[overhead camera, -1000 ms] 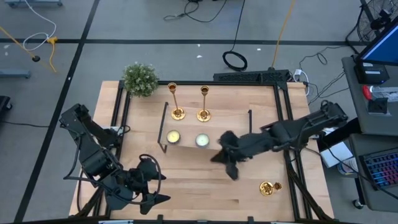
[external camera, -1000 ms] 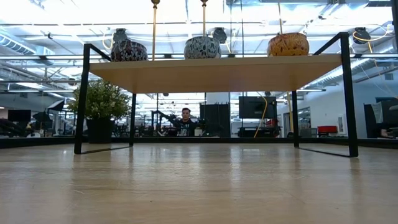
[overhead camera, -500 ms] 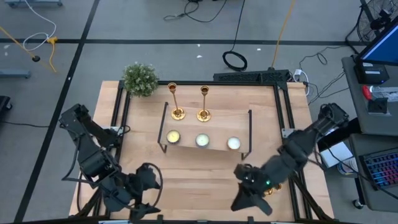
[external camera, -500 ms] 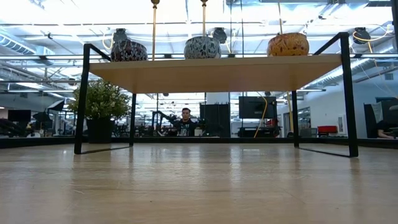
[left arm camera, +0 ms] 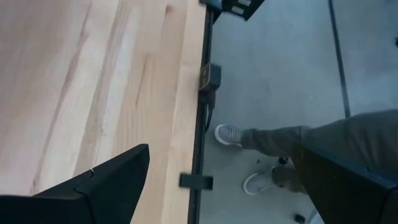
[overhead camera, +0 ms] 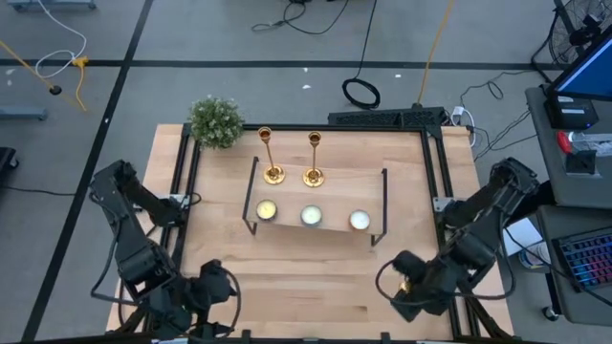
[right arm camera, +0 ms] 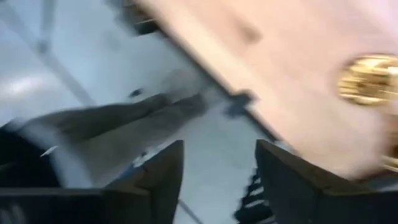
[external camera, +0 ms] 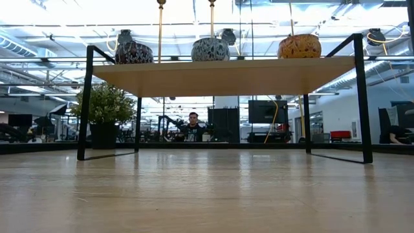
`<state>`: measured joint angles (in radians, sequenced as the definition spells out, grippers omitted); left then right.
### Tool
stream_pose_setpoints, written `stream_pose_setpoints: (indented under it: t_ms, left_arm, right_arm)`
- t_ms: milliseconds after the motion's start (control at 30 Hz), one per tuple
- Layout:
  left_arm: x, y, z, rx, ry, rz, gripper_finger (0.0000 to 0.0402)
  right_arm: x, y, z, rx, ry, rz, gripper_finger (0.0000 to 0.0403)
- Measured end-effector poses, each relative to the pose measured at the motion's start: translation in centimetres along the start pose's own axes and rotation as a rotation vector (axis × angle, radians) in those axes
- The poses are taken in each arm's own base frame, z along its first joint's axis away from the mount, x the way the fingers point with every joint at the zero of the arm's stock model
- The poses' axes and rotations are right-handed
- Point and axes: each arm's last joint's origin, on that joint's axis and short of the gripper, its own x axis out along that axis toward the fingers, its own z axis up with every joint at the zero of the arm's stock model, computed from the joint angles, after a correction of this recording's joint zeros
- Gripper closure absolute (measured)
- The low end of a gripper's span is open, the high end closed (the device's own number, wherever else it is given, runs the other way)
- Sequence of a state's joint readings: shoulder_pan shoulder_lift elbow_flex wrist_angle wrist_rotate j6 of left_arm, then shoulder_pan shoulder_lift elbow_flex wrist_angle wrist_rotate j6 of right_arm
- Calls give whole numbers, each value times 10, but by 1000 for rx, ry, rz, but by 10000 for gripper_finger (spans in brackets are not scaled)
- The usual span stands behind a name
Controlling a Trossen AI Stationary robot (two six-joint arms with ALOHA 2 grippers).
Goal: Pick & Place candle stick holders
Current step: Put the gold candle holder onto the shelf
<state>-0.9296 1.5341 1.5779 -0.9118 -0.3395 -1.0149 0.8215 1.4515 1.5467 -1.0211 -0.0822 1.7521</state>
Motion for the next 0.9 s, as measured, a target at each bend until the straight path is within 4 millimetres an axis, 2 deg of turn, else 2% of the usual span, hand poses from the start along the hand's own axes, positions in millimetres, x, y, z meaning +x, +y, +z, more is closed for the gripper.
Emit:
stream_pose_setpoints:
  t_ms: [200,333,467,600,700,900]
  left_arm:
    - [13,4,-18,-51,30,26,5]
    - [24,3,-25,-73,25,-14,5]
    - [28,3,-31,-73,36,-29,5]
    - [28,3,-31,-75,36,-30,5]
    - [28,3,-31,-73,36,-29,5]
    - [28,3,-30,-61,35,-29,5]
  right_arm:
    - [-6,-24,4,138,-87,-221,149]
    - [-9,-37,-7,200,-117,-336,143]
    - [-10,-47,-22,319,-138,-396,154]
    - [-11,-50,-32,390,-127,-400,166]
    - [-11,-49,-34,378,-145,-371,169]
    - [-12,-37,-24,210,-515,-73,168]
